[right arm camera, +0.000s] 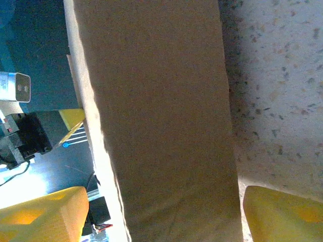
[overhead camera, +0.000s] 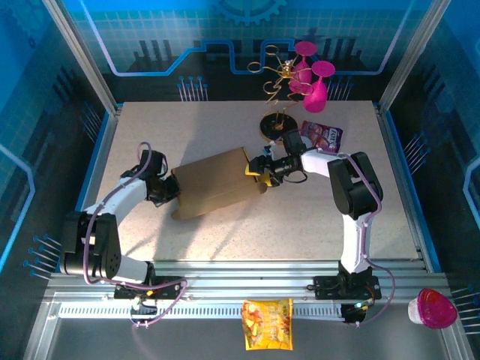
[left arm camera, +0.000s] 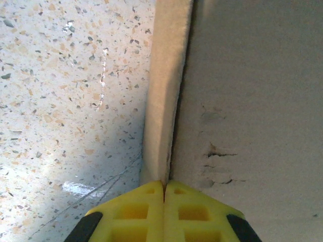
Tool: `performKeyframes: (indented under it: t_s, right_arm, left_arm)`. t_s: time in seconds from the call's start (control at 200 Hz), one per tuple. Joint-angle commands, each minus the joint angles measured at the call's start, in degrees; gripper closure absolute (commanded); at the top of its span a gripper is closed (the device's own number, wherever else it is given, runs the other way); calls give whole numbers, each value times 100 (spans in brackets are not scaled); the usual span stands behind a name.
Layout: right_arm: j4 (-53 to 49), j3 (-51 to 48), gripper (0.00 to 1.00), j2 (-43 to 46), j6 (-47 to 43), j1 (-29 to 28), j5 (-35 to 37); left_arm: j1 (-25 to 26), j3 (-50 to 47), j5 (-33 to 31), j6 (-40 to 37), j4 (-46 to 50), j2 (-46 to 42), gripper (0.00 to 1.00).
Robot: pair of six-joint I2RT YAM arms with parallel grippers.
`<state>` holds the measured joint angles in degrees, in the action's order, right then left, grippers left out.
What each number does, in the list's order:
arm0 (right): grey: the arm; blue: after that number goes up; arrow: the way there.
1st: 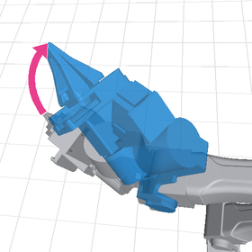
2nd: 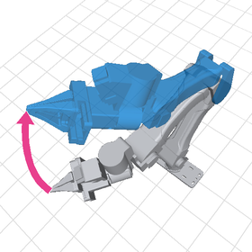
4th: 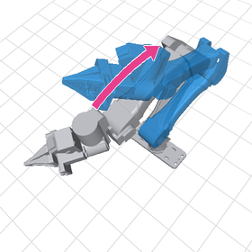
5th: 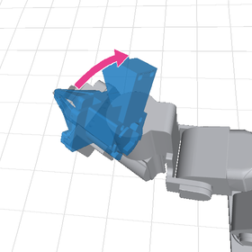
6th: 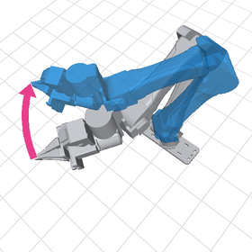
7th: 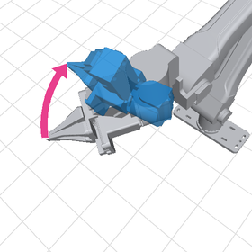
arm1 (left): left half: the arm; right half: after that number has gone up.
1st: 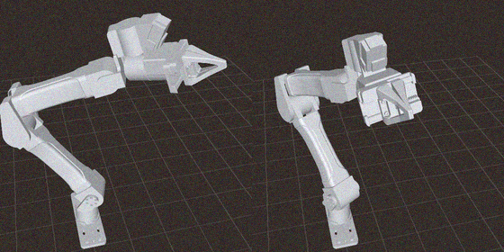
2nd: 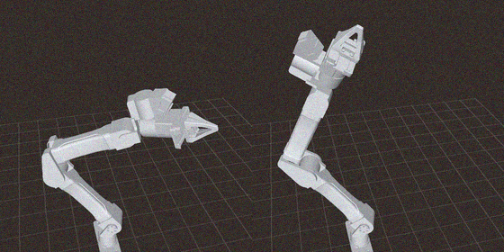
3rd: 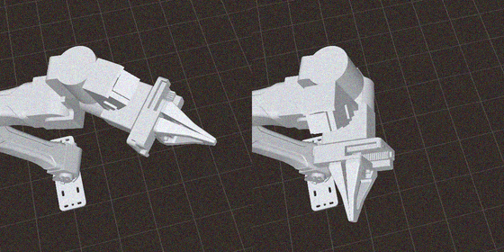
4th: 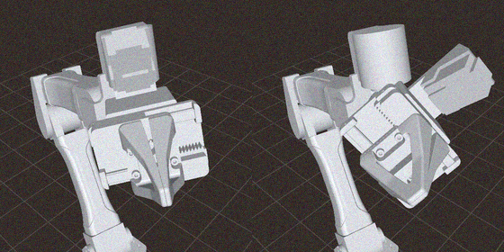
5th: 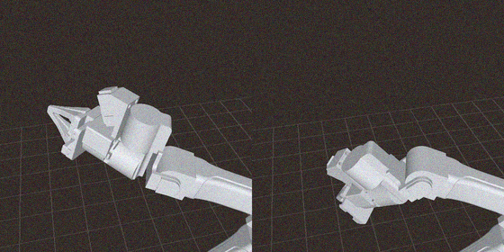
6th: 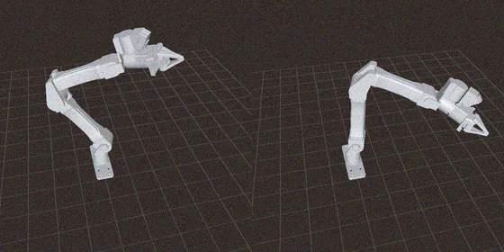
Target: Fold the paper box
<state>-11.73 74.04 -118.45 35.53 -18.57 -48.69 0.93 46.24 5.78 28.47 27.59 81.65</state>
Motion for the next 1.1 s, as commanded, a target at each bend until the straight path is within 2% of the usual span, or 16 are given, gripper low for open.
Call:
performKeyframes:
  t_s: [0.0,0.165,0.39,0.51,0.585,0.705,0.805,0.901,0.981,1.096]
  right_arm:
    - [-575,232,19,50,-489,68,-15]
    - [-282,-77,18,259,-381,186,-99]
    - [51,351,18,-258,15,-198,-604]
    - [151,455,20,-410,152,-363,-623]
    - [565,295,21,-421,443,-379,-625]
    - [1572,-30,29,-348,1214,-422,-693]
    - [2128,-239,39,-218,1787,-446,-612]
    - [2871,-550,45,-6,2485,-436,-501]
    - [3233,-789,52,192,3055,-432,-359]
    - [3799,-1155,57,505,3950,-413,-153]
  left_arm:
    - [-99,-333,-209,-150,572,128,100]
    - [-189,-428,-164,-179,555,92,100]
    - [-217,-412,-99,-194,501,164,100]
    - [-225,-395,-97,-197,501,182,100]
    - [-234,-405,-82,-179,477,175,100]
    - [-235,-436,-55,-136,375,118,100]
    - [-242,-370,-7,-54,297,-107,100]
    - [-255,-229,86,11,225,-545,87]
    - [-380,-134,23,187,190,-1036,64]
    - [-691,369,494,592,400,-1059,54]
